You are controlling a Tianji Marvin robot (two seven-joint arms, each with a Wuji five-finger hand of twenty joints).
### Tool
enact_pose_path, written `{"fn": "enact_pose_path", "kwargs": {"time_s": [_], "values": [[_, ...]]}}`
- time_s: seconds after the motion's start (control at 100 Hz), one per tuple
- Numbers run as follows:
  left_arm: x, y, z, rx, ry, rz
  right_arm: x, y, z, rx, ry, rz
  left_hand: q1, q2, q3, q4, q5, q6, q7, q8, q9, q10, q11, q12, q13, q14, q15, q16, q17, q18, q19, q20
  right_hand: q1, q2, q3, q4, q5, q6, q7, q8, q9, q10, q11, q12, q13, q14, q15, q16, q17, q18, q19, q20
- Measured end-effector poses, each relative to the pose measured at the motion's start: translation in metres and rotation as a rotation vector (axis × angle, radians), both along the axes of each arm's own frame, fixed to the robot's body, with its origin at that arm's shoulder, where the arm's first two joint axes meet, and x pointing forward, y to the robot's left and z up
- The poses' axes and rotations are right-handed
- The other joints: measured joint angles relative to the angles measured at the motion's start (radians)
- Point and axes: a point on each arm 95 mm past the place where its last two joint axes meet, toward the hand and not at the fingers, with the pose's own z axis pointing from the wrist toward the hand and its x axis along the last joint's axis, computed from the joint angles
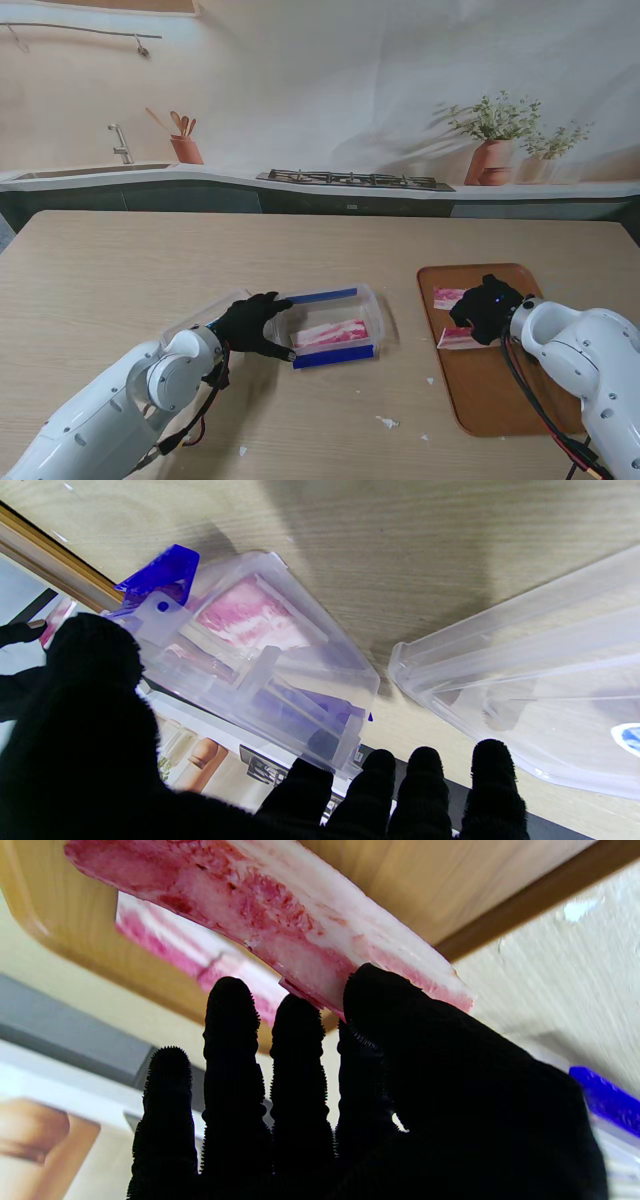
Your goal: Separate the bacon slices onto the tray
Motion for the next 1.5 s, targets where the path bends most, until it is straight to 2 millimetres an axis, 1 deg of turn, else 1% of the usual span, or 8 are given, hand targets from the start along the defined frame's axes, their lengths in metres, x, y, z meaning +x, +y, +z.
{"fn": "enact_pose_path", "kwargs": {"time_s": [0.52, 0.67, 0.79, 0.91, 0.99, 1.07, 1.3, 1.5], "values": [[0.000, 0.000, 0.000, -0.001, 0.001, 0.001, 0.019, 0.002, -0.020, -0.066, 0.112, -0.052, 0.000, 0.000, 0.000, 0.000, 0.000, 0.000, 0.000, 0.000, 0.000, 0.000, 0.000, 0.000, 0.000, 0.000, 0.000, 0.000, 0.000, 0.000, 0.000, 0.000, 0.000, 0.003, -0.010, 0.000, -0.008, -0.019, -0.001, 0.021, -0.003, -0.013, -0.006, 0.000, -0.026, -0.022, -0.023, 0.000, -0.010, 0.000, -0.025, 0.000], [0.000, 0.000, 0.000, -0.001, 0.000, 0.001, 0.022, 0.001, -0.022, -0.108, 0.112, -0.066, 0.000, 0.000, 0.000, 0.000, 0.000, 0.000, 0.000, 0.000, 0.000, 0.000, 0.000, 0.000, 0.000, 0.000, 0.000, 0.000, 0.000, 0.000, 0.000, 0.000, 0.000, 0.040, -0.029, 0.000, -0.053, -0.019, -0.004, 0.004, -0.040, -0.026, -0.006, -0.005, -0.028, -0.023, -0.038, 0.000, -0.010, 0.000, -0.026, 0.000], [0.000, 0.000, 0.000, -0.001, 0.000, 0.002, 0.024, -0.001, -0.026, -0.106, 0.084, -0.070, 0.000, 0.000, 0.000, 0.000, 0.000, 0.000, 0.000, 0.000, 0.000, 0.000, 0.000, 0.000, 0.000, 0.000, 0.000, 0.000, 0.000, 0.000, 0.000, 0.000, 0.000, 0.069, -0.028, 0.000, -0.123, -0.020, -0.041, -0.060, -0.129, -0.038, -0.015, -0.061, -0.094, -0.024, -0.076, -0.019, -0.022, -0.001, -0.027, 0.006], [0.000, 0.000, 0.000, -0.001, 0.000, 0.001, 0.023, -0.002, -0.028, -0.112, 0.086, -0.075, 0.000, 0.000, 0.000, 0.000, 0.000, 0.000, 0.000, 0.000, 0.000, 0.000, 0.000, 0.000, 0.000, 0.000, 0.000, 0.000, 0.000, 0.000, 0.000, 0.000, -0.004, 0.121, -0.016, 0.002, -0.141, 0.070, -0.331, -0.088, -0.248, -0.039, -0.068, -0.206, -0.160, -0.024, -0.160, -0.053, -0.037, -0.002, -0.036, 0.026], [0.000, 0.000, 0.000, 0.000, 0.000, 0.001, 0.022, -0.003, -0.028, -0.114, 0.083, -0.079, 0.000, 0.000, 0.000, 0.000, 0.000, 0.000, 0.000, 0.000, 0.000, 0.000, 0.000, 0.000, 0.000, 0.000, 0.000, 0.000, 0.000, 0.000, 0.000, 0.000, -0.053, 0.156, -0.007, 0.082, -0.187, 0.115, -0.445, -0.086, -0.329, -0.039, -0.111, -0.275, -0.222, -0.026, -0.221, -0.085, -0.053, -0.005, -0.047, 0.029], [0.000, 0.000, 0.000, -0.001, 0.000, 0.001, 0.021, -0.004, -0.028, -0.113, 0.065, -0.084, 0.000, 0.000, 0.000, 0.000, 0.000, 0.000, 0.000, 0.000, 0.000, 0.000, 0.000, 0.000, 0.000, 0.000, 0.000, 0.000, 0.000, 0.000, 0.000, 0.000, -0.074, 0.169, -0.008, 0.083, -0.247, 0.147, -0.521, -0.086, -0.408, -0.029, -0.155, -0.331, -0.287, -0.024, -0.275, -0.099, -0.072, -0.014, -0.062, 0.029], [0.000, 0.000, 0.000, -0.001, -0.001, 0.000, 0.014, -0.004, -0.016, -0.086, -0.015, -0.090, 0.000, 0.000, 0.000, 0.000, 0.000, 0.000, 0.000, 0.000, 0.000, 0.000, 0.000, 0.000, 0.000, 0.000, 0.000, 0.000, 0.000, 0.000, 0.000, 0.000, -0.113, 0.180, -0.050, 0.083, -0.357, 0.194, -0.562, -0.103, -0.604, 0.010, -0.242, -0.432, -0.435, -0.023, -0.390, -0.156, -0.110, -0.016, -0.152, 0.030], [0.000, 0.000, 0.000, -0.001, -0.001, 0.000, 0.005, 0.014, 0.009, 0.049, -0.144, -0.037, 0.000, 0.000, 0.000, 0.000, 0.000, 0.000, 0.000, 0.000, 0.000, 0.000, 0.000, 0.000, 0.000, 0.000, 0.000, 0.000, 0.000, 0.000, 0.000, 0.000, -0.113, 0.213, -0.070, 0.083, -0.313, 0.196, -0.526, -0.100, -0.567, 0.015, -0.235, -0.439, -0.439, -0.011, -0.395, -0.160, -0.080, -0.018, -0.209, 0.050]]}}
